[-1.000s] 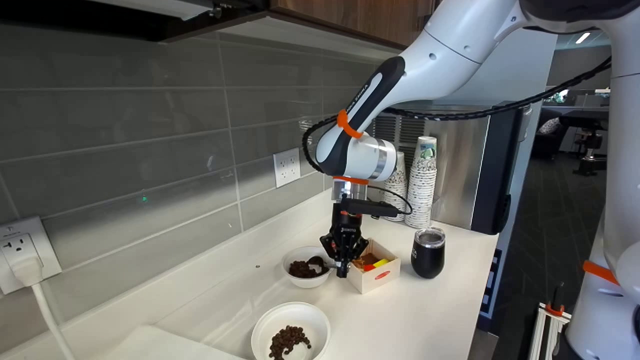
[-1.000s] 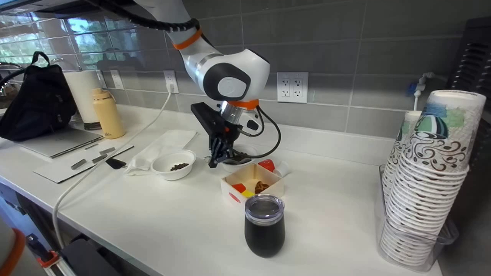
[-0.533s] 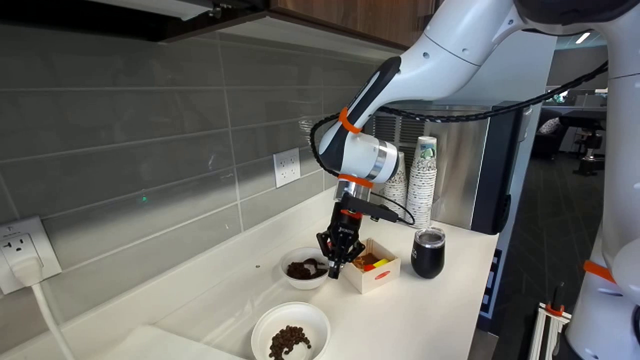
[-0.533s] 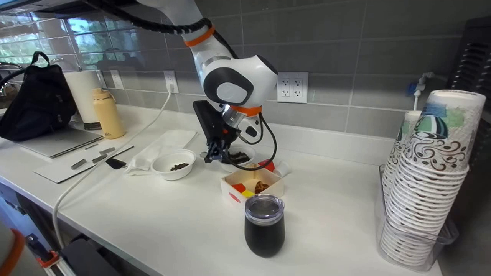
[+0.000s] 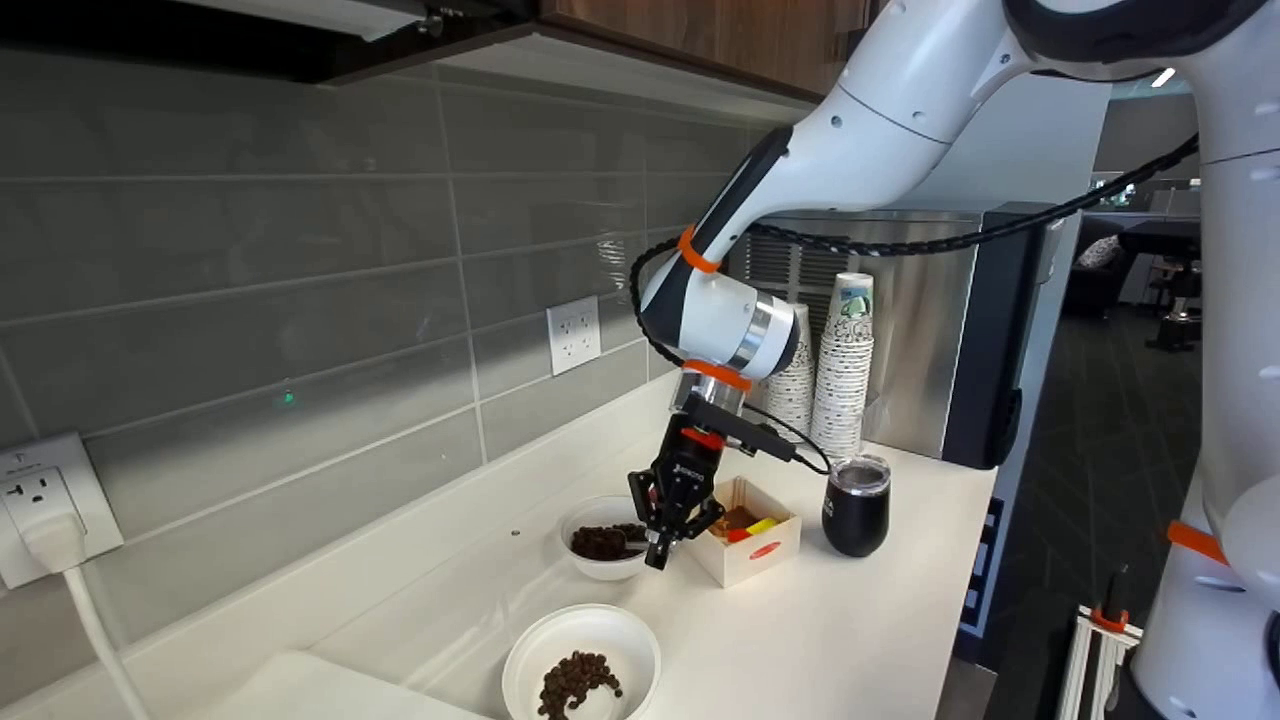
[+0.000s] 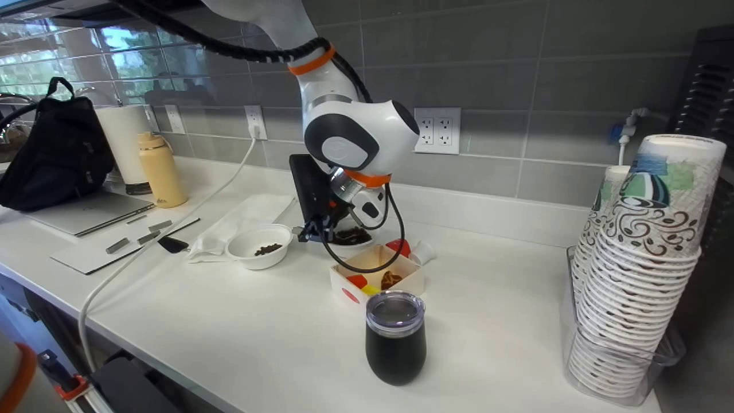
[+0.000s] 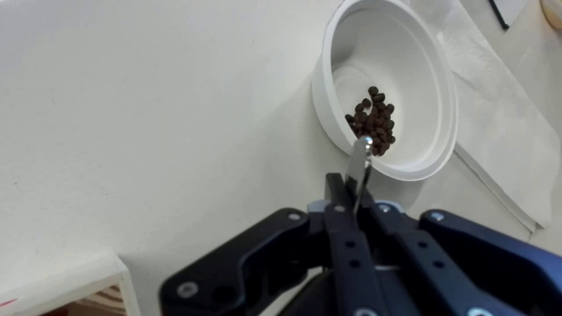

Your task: Scoop up the beans from the bowl on the right and put them to the bowl on the left

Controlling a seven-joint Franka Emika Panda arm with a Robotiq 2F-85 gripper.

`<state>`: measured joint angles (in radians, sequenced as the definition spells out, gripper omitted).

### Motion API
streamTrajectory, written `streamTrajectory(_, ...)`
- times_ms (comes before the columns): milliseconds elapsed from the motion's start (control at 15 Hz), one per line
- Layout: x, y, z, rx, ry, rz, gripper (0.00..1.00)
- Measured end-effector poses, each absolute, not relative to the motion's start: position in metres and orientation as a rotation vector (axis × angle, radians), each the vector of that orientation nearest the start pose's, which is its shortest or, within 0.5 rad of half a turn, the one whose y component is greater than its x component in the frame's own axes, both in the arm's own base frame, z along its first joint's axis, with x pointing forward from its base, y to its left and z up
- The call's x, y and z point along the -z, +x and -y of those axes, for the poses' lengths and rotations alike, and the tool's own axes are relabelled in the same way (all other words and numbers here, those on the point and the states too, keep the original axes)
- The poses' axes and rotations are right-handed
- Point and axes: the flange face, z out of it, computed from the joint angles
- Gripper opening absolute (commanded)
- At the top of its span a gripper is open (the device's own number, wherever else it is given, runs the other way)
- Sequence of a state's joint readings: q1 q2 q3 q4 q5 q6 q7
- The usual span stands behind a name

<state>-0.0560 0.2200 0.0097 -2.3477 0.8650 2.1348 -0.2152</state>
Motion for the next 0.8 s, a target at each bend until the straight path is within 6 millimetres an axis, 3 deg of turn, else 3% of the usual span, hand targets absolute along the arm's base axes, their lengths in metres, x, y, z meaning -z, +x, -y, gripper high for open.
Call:
streamTrajectory(333, -0.212, 0.476, -0.009, -0.369, -2.282, -0.605, 0.01)
streamTrajectory(800, -0.202, 0.473, 0.018, -0.281, -2.152, -0.616, 0.01)
